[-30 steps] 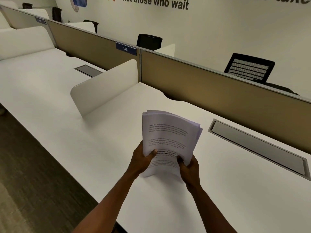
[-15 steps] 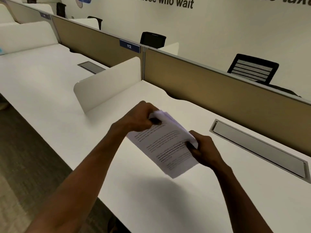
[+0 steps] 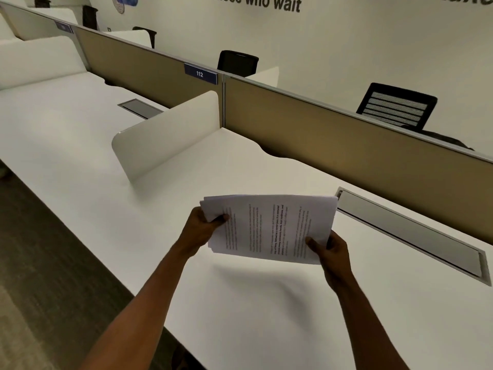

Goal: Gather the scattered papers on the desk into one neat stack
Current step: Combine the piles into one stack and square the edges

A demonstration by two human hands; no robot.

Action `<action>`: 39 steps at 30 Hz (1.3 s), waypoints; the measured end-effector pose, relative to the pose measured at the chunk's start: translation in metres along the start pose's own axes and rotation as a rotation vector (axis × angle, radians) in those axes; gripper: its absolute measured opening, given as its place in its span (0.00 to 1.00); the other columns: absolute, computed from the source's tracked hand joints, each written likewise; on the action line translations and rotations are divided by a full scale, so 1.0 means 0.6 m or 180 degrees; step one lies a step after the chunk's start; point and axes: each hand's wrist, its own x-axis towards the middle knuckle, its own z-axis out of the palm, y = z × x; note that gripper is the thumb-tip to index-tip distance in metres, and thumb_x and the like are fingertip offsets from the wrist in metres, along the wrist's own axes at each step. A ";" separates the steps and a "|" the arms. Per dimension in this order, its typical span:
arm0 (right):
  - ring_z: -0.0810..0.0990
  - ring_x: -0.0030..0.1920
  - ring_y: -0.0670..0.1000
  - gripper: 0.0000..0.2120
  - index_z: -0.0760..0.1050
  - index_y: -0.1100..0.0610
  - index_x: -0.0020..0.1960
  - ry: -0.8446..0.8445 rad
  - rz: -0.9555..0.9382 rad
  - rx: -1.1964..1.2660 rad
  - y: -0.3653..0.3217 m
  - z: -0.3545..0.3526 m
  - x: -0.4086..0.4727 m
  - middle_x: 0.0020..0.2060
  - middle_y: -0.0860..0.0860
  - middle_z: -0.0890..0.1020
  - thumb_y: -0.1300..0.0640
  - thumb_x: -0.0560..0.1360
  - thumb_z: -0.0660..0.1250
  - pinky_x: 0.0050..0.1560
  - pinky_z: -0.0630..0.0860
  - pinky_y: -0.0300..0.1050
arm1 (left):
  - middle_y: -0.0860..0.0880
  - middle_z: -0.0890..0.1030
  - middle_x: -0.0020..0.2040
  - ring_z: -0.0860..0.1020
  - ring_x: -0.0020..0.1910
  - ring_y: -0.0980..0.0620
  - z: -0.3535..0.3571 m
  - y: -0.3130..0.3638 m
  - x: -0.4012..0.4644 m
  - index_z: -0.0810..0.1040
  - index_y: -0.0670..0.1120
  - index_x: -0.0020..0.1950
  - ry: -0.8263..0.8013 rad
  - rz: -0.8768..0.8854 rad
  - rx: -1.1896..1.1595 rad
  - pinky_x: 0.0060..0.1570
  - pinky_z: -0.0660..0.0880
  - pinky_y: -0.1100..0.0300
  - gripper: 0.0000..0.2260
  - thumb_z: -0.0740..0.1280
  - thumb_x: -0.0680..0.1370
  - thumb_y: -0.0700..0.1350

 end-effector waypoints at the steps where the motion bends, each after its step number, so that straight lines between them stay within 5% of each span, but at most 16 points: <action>1: 0.86 0.48 0.53 0.13 0.83 0.49 0.52 0.0064 0.0045 -0.0043 0.013 0.004 -0.006 0.49 0.51 0.87 0.65 0.74 0.73 0.42 0.82 0.42 | 0.49 0.87 0.47 0.85 0.47 0.49 0.001 -0.013 -0.003 0.86 0.54 0.48 -0.0007 -0.0064 0.0040 0.46 0.81 0.56 0.10 0.77 0.69 0.52; 5: 0.85 0.50 0.49 0.15 0.79 0.49 0.53 0.0246 0.0398 -0.0237 0.061 0.013 -0.034 0.51 0.50 0.85 0.65 0.73 0.74 0.40 0.82 0.39 | 0.49 0.86 0.52 0.83 0.53 0.52 0.009 -0.067 -0.014 0.83 0.48 0.56 -0.0118 -0.0261 0.0455 0.51 0.78 0.61 0.12 0.75 0.74 0.41; 11: 0.84 0.51 0.48 0.15 0.78 0.52 0.57 0.0391 0.0295 -0.0078 0.063 0.006 -0.026 0.50 0.50 0.85 0.67 0.74 0.72 0.43 0.82 0.39 | 0.59 0.86 0.42 0.83 0.43 0.61 0.014 -0.066 -0.009 0.81 0.57 0.48 0.0128 -0.0204 0.0472 0.37 0.77 0.71 0.10 0.73 0.76 0.41; 15: 0.82 0.54 0.52 0.17 0.77 0.56 0.58 0.0364 0.0450 -0.0078 0.079 0.015 -0.033 0.52 0.53 0.84 0.68 0.73 0.73 0.48 0.81 0.45 | 0.54 0.85 0.50 0.82 0.52 0.55 0.023 -0.080 -0.010 0.81 0.51 0.57 -0.0055 -0.0293 0.0416 0.41 0.78 0.70 0.11 0.72 0.77 0.39; 18: 0.83 0.53 0.53 0.15 0.78 0.53 0.55 0.0417 0.0433 -0.0045 0.083 0.015 -0.028 0.51 0.52 0.85 0.69 0.73 0.72 0.46 0.82 0.43 | 0.54 0.85 0.49 0.82 0.53 0.50 0.026 -0.080 -0.009 0.81 0.54 0.53 -0.0025 -0.0279 0.0302 0.41 0.80 0.67 0.11 0.71 0.77 0.38; 22: 0.82 0.53 0.55 0.15 0.77 0.56 0.57 0.0445 0.0457 -0.0295 0.082 0.011 -0.025 0.51 0.52 0.84 0.67 0.73 0.73 0.49 0.82 0.50 | 0.51 0.84 0.51 0.82 0.56 0.46 0.020 -0.080 -0.006 0.80 0.50 0.57 -0.0203 -0.0383 0.0391 0.54 0.81 0.52 0.10 0.70 0.78 0.39; 24: 0.82 0.53 0.56 0.14 0.77 0.54 0.56 0.0481 0.0441 -0.0414 0.078 0.009 -0.027 0.51 0.51 0.83 0.66 0.74 0.72 0.47 0.81 0.48 | 0.50 0.83 0.56 0.79 0.62 0.43 0.018 -0.070 -0.008 0.77 0.48 0.64 -0.0342 -0.0401 0.0511 0.57 0.79 0.53 0.17 0.72 0.77 0.41; 28: 0.83 0.49 0.51 0.12 0.79 0.48 0.53 0.0268 -0.0057 -0.0922 0.021 -0.001 -0.018 0.48 0.47 0.84 0.61 0.73 0.73 0.41 0.78 0.40 | 0.53 0.68 0.74 0.67 0.71 0.53 0.008 0.008 -0.006 0.54 0.55 0.80 0.0403 0.0308 0.1028 0.69 0.66 0.55 0.46 0.79 0.70 0.51; 32: 0.79 0.41 0.33 0.10 0.80 0.49 0.50 -0.0149 -0.1030 -0.2073 -0.090 0.001 0.004 0.38 0.46 0.82 0.59 0.70 0.69 0.37 0.73 0.27 | 0.57 0.56 0.81 0.51 0.81 0.56 0.021 0.113 0.008 0.51 0.56 0.81 -0.0001 0.1597 0.2322 0.75 0.50 0.63 0.50 0.76 0.67 0.64; 35: 0.78 0.35 0.38 0.09 0.75 0.45 0.43 -0.0504 -0.1501 -0.2689 -0.177 0.023 0.020 0.32 0.42 0.79 0.60 0.70 0.68 0.33 0.69 0.28 | 0.52 0.72 0.74 0.66 0.76 0.54 0.051 0.164 0.021 0.63 0.56 0.78 -0.0747 0.1335 0.2328 0.73 0.63 0.60 0.41 0.78 0.69 0.56; 37: 0.76 0.31 0.41 0.08 0.74 0.44 0.43 -0.0641 -0.1762 -0.2934 -0.219 0.042 0.021 0.31 0.40 0.77 0.58 0.70 0.67 0.33 0.70 0.32 | 0.48 0.85 0.55 0.82 0.56 0.51 0.066 0.172 0.022 0.80 0.49 0.64 -0.0973 0.1034 0.1928 0.56 0.77 0.54 0.20 0.76 0.73 0.50; 39: 0.77 0.33 0.41 0.06 0.75 0.45 0.47 -0.0626 -0.1902 -0.3084 -0.245 0.043 0.020 0.34 0.41 0.79 0.54 0.70 0.67 0.35 0.73 0.42 | 0.48 0.86 0.41 0.83 0.41 0.51 0.072 0.160 0.021 0.85 0.45 0.47 -0.0787 0.1023 0.1512 0.43 0.79 0.56 0.06 0.73 0.75 0.47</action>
